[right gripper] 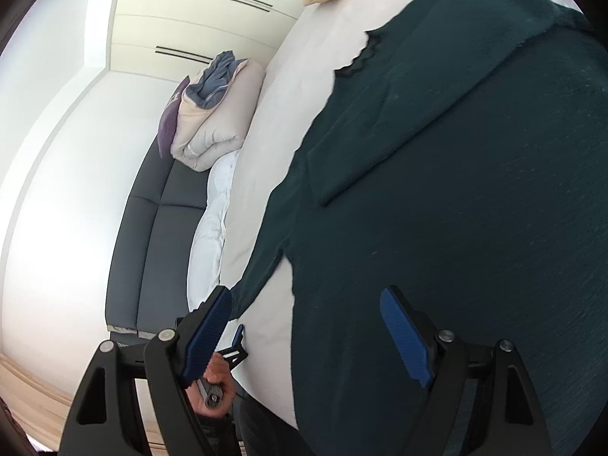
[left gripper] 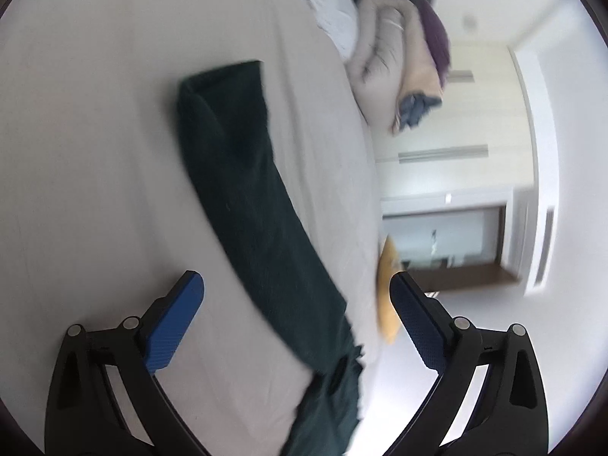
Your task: Fold small clothes
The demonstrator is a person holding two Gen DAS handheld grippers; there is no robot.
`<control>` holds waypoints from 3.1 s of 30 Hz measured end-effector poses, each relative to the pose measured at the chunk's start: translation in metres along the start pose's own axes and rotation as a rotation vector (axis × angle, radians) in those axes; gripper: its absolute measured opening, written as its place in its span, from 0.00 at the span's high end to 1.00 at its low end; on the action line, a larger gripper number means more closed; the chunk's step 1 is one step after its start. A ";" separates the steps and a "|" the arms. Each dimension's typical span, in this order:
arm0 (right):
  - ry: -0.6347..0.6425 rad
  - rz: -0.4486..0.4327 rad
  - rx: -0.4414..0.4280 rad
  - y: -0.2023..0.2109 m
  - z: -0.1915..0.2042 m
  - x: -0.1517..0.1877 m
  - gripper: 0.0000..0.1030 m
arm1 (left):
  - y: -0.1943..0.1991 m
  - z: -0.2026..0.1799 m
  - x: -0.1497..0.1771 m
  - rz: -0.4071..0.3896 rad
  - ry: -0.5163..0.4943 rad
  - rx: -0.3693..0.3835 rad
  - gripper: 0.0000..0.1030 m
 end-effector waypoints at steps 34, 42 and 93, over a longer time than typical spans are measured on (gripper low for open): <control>-0.066 -0.091 -0.020 0.029 -0.039 0.008 0.19 | -0.089 -0.128 0.045 0.004 -0.595 -0.052 0.88; -0.086 -0.137 0.003 0.049 -0.065 -0.018 0.19 | -0.179 -0.134 0.316 0.204 -1.521 -0.209 0.88; 0.438 0.048 0.617 -0.044 -0.006 -0.154 0.91 | -0.140 -0.076 0.167 0.286 -0.935 -0.190 0.87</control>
Point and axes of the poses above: each gripper's, at about its wrist camera, not at the fingertips, and y roughly against the way its jaws point, z to its left, x to its underside, the point moved 3 cm from there along -y, roughly the way its jaws point, and after that the axes turned 7 degrees about y, right-handed, at the moved point
